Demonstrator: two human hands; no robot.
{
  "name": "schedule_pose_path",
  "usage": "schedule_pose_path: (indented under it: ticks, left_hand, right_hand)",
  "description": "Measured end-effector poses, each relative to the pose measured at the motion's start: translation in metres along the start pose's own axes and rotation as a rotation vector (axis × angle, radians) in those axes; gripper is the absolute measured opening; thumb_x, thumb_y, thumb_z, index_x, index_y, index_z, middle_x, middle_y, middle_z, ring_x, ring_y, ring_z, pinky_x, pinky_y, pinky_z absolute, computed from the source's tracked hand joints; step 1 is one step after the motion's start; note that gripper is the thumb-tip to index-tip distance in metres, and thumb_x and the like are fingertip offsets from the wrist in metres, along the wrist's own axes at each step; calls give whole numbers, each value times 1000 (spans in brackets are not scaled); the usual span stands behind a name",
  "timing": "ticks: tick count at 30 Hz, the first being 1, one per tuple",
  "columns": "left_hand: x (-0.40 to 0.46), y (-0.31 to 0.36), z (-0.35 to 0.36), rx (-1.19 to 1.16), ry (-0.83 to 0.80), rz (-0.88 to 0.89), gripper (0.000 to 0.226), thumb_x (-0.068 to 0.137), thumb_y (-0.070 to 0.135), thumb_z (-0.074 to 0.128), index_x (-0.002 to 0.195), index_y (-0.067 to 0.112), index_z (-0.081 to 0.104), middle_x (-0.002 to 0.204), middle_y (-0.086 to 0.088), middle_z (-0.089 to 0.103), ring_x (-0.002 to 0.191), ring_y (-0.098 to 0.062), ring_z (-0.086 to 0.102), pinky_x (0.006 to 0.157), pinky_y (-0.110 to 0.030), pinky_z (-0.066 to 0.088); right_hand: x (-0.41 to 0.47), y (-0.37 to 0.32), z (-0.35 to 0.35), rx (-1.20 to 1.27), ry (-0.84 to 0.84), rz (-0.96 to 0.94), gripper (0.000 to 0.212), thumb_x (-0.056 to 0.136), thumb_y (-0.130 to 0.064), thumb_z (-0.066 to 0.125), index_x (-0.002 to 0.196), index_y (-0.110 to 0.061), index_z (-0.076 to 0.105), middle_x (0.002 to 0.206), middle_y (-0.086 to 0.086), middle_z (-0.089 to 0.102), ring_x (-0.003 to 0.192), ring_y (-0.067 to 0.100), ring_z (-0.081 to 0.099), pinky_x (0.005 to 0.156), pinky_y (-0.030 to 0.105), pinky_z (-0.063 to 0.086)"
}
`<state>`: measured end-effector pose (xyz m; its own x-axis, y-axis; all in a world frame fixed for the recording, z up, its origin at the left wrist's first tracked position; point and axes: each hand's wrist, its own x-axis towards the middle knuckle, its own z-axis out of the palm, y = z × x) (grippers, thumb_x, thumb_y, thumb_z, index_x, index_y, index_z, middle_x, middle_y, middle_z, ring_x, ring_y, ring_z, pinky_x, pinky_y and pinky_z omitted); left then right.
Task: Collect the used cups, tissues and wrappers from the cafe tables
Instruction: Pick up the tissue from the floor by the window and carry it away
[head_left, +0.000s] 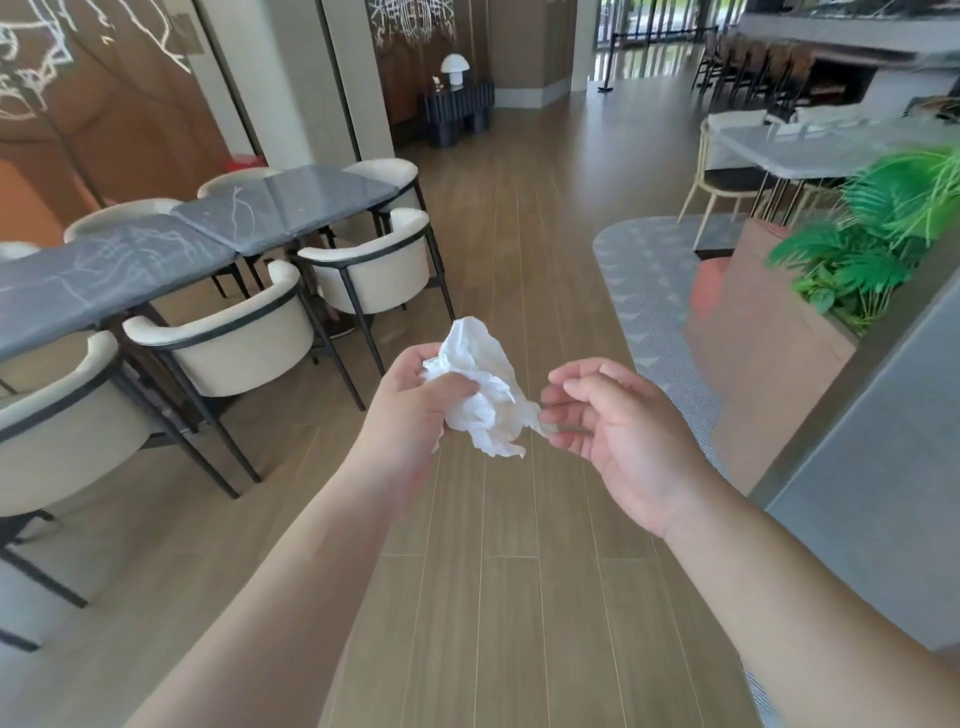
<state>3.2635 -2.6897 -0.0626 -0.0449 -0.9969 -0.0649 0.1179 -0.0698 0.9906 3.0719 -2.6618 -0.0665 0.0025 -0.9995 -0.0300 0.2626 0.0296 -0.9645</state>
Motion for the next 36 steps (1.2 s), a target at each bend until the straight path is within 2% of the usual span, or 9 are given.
schedule_pose_path:
  ticks: [5, 7, 10, 15, 22, 28, 33, 36]
  left_hand:
    - [93, -6, -23, -20, -29, -16, 41, 73, 16, 68, 113, 16, 63, 91, -3, 76, 78, -22, 72, 70, -36, 54]
    - [138, -9, -35, -32, -25, -24, 40, 73, 18, 68, 113, 17, 63, 91, -1, 76, 77, -20, 72, 70, -35, 53]
    - [213, -7, -55, -57, -50, -23, 42, 74, 16, 67, 116, 15, 62, 95, -4, 76, 80, -23, 72, 75, -40, 54]
    - [333, 18, -85, -87, -94, -41, 45, 71, 13, 67, 116, 11, 61, 96, -6, 75, 80, -25, 74, 73, -41, 55]
    - [466, 37, -106, -78, -118, -39, 47, 72, 15, 69, 118, 14, 62, 105, -13, 74, 86, -29, 71, 84, -47, 52]
    - [568, 27, -105, -58, -110, -59, 46, 71, 15, 69, 116, 15, 61, 96, -4, 76, 82, -23, 74, 73, -37, 57]
    - [666, 18, -87, -25, -63, -83, 46, 72, 16, 70, 117, 15, 62, 107, -13, 75, 91, -30, 72, 88, -50, 54]
    - [728, 23, -68, -7, -31, -85, 49, 74, 15, 69, 122, 12, 59, 107, -14, 75, 90, -29, 73, 84, -47, 56]
  right_hand:
    - [89, 14, 18, -8, 16, 19, 14, 76, -20, 59, 84, -17, 70, 81, 2, 70, 73, 14, 66, 63, 28, 52]
    - [130, 21, 27, -29, 23, 21, 11, 83, -16, 58, 86, -16, 69, 80, 0, 71, 75, 14, 66, 63, 28, 52]
    - [199, 26, 44, -54, 66, 16, 18, 94, -5, 51, 89, -14, 66, 78, -2, 70, 75, 13, 66, 63, 27, 52]
    - [315, 15, 79, -84, 119, 5, 19, 95, -4, 49, 91, -12, 65, 83, 3, 68, 73, 14, 65, 64, 27, 51]
    - [440, 10, 104, -64, 150, -17, 21, 94, -3, 50, 87, -14, 67, 83, 3, 69, 76, 15, 65, 65, 28, 52]
    - [544, 20, 97, -38, 146, -8, 21, 94, -3, 50, 88, -13, 67, 84, 4, 69, 77, 17, 64, 67, 30, 51]
    - [649, 29, 63, 13, 144, 23, 20, 95, -3, 50, 88, -13, 67, 83, 5, 69, 73, 17, 65, 68, 31, 50]
    - [718, 22, 39, 58, 140, 52, 17, 92, -6, 54, 87, -14, 68, 84, 6, 68, 74, 19, 65, 68, 31, 51]
